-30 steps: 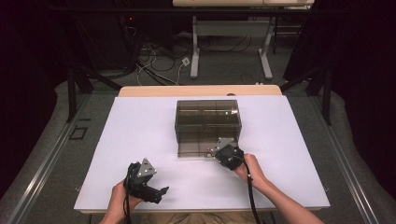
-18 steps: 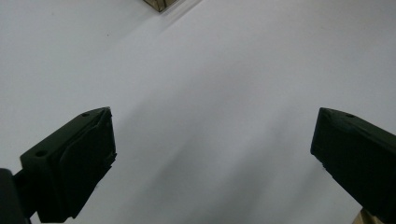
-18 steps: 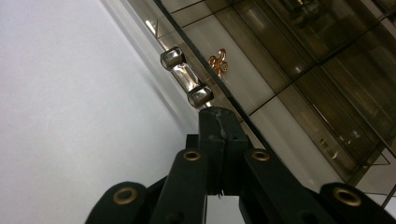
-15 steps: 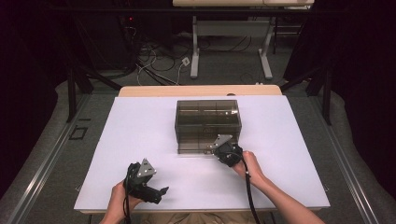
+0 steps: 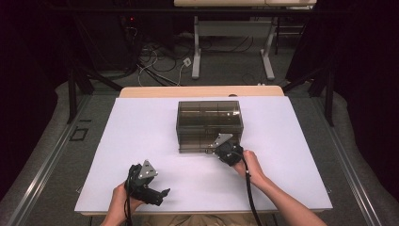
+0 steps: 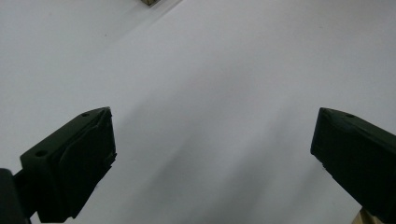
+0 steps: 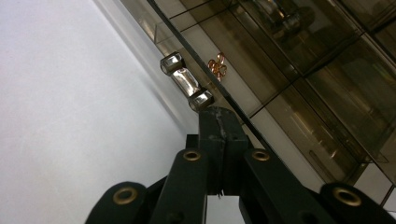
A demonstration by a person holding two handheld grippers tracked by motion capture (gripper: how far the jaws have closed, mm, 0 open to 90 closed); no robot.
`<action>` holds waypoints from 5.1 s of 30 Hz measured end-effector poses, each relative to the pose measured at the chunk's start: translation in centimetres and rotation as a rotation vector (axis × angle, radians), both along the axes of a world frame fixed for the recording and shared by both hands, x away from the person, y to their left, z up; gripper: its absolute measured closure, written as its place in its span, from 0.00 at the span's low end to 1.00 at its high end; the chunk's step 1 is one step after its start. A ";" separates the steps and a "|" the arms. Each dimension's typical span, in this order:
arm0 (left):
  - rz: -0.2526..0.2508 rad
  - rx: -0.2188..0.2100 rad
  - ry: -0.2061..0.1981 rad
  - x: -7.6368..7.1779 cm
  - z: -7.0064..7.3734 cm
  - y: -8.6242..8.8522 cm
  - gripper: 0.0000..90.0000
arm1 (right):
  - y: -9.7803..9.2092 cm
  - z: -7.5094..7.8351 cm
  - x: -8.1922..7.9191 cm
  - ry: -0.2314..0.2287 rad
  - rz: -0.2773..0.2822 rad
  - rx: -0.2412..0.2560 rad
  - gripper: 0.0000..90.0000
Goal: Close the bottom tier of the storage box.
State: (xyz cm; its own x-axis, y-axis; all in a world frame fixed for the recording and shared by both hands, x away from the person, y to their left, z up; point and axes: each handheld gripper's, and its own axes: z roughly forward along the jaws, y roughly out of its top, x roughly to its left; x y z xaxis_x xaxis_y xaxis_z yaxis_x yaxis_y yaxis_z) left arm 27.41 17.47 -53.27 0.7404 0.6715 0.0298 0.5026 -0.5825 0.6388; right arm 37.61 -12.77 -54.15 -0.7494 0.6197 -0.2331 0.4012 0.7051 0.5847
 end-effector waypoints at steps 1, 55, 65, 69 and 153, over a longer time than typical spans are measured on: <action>-0.002 0.002 -0.003 0.0 0.0 0.0 0.00 | 0.0 0.0 0.1 -0.003 0.006 -0.002 1.00; -0.006 0.011 0.006 0.0 -0.1 -0.1 0.00 | 0.5 -0.7 2.7 -0.045 -0.116 0.041 1.00; -0.007 0.011 0.005 0.0 -0.1 -0.1 0.00 | 0.4 -0.8 2.8 -0.045 -0.113 0.046 0.99; -0.008 0.015 0.006 0.0 -0.1 0.0 0.00 | 0.1 -0.6 2.7 -0.030 -0.106 0.041 0.97; -0.010 0.020 0.001 0.0 0.0 -0.3 0.00 | -10.6 2.1 -9.5 0.091 -0.072 0.150 0.00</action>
State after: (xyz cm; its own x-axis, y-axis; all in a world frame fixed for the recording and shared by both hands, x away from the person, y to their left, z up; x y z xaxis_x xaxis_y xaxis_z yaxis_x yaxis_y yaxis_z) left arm 27.41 17.19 -53.32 0.7471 0.6634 0.0423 0.4972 -0.5999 0.6268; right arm 28.12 -23.42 -52.00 -0.7157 0.6952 -0.0672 0.5036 0.5803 0.6400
